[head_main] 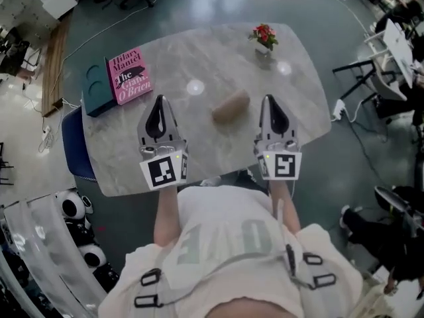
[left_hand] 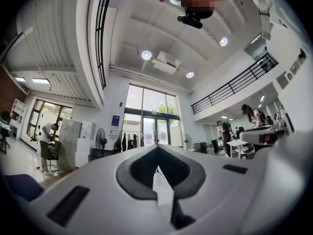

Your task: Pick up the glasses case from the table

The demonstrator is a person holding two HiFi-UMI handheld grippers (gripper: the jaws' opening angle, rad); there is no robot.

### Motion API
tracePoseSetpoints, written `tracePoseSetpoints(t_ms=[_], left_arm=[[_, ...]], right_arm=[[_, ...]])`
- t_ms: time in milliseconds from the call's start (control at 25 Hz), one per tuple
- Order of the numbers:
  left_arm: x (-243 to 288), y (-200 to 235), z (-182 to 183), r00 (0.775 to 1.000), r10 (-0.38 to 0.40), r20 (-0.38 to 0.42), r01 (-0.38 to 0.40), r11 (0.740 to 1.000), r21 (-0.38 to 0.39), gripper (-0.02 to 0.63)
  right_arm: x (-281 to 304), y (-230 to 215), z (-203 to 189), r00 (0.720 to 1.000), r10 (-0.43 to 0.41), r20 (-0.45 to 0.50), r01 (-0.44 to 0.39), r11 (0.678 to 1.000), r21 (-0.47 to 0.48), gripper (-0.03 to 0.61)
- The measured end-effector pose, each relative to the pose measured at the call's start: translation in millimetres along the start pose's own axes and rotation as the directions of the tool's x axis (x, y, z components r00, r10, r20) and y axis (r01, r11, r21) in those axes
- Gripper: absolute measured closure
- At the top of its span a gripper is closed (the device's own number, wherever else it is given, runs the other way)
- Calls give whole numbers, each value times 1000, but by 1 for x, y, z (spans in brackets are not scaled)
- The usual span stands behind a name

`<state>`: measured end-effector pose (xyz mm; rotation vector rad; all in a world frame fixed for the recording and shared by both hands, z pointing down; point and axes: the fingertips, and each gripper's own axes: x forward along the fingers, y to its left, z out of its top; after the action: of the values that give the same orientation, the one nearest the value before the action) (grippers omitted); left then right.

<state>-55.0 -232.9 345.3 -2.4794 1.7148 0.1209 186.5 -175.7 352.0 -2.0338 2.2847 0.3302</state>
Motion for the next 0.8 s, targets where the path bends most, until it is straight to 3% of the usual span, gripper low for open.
tracePoseSetpoints(t_ms=[80,240,400,520,800], left_arm=[[-3,3,0,998,58,-11,-58,998,10,611],[-3,1,-2,984,174,-31,-173,984,36,611],[-5,-10,-1,965,261,-36,-259,964,57,611],[-9,-14,4,944,329,-26,-328,943,55,611],[-11,-35,0,894,446,-37,-441,892,100,611]], right_arm=[[13,0,-9,998,68,-7,-68,998,-9,577],[38,-1,-18,982,186,-11,-184,978,99,577],[51,-11,-26,961,276,2,-275,954,117,577],[55,-15,-33,939,343,-2,-342,935,91,577],[62,-37,-35,895,446,29,-444,882,155,577]])
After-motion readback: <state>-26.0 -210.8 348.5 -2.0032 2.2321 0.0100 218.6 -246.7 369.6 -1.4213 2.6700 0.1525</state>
